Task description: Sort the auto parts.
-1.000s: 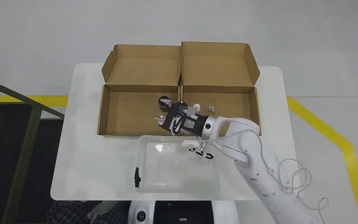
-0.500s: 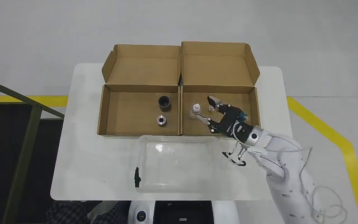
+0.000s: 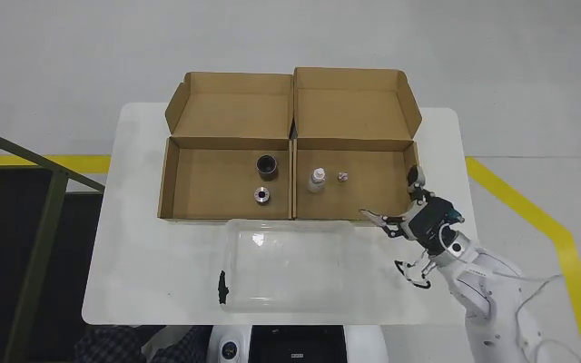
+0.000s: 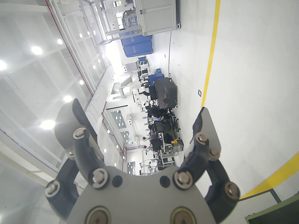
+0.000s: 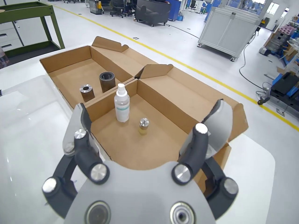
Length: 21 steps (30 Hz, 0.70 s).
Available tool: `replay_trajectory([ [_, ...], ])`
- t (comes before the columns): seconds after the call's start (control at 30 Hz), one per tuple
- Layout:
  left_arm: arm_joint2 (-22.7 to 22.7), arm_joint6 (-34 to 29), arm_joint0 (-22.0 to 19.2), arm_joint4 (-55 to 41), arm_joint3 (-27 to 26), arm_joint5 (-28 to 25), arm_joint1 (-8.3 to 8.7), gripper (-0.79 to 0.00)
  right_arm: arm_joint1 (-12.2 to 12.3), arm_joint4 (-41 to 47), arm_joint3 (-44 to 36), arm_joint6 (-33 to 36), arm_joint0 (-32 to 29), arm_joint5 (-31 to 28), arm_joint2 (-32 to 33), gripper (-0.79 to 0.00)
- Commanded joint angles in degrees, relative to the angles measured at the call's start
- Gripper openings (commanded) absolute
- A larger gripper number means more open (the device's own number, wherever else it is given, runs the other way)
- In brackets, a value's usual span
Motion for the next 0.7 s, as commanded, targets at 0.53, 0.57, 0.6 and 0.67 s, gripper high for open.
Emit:
replay_trajectory([
  [0.53,0.0,0.0,0.0,0.0,0.0,0.0,0.0,0.0,0.97,-0.49,3.2,-10.78,-10.5,1.74,9.02,0.0],
  [0.57,0.0,0.0,0.0,0.0,0.0,0.0,0.0,0.0,1.0,-0.39,3.45,-10.9,-10.7,1.88,9.22,0.0],
  [0.6,0.0,0.0,0.0,0.0,0.0,0.0,0.0,0.0,1.05,-0.68,3.54,-10.97,-10.84,2.02,9.5,0.0],
  [0.67,0.0,0.0,0.0,0.0,0.0,0.0,0.0,0.0,1.11,-1.08,3.64,-11.16,-11.26,2.88,10.1,0.0],
])
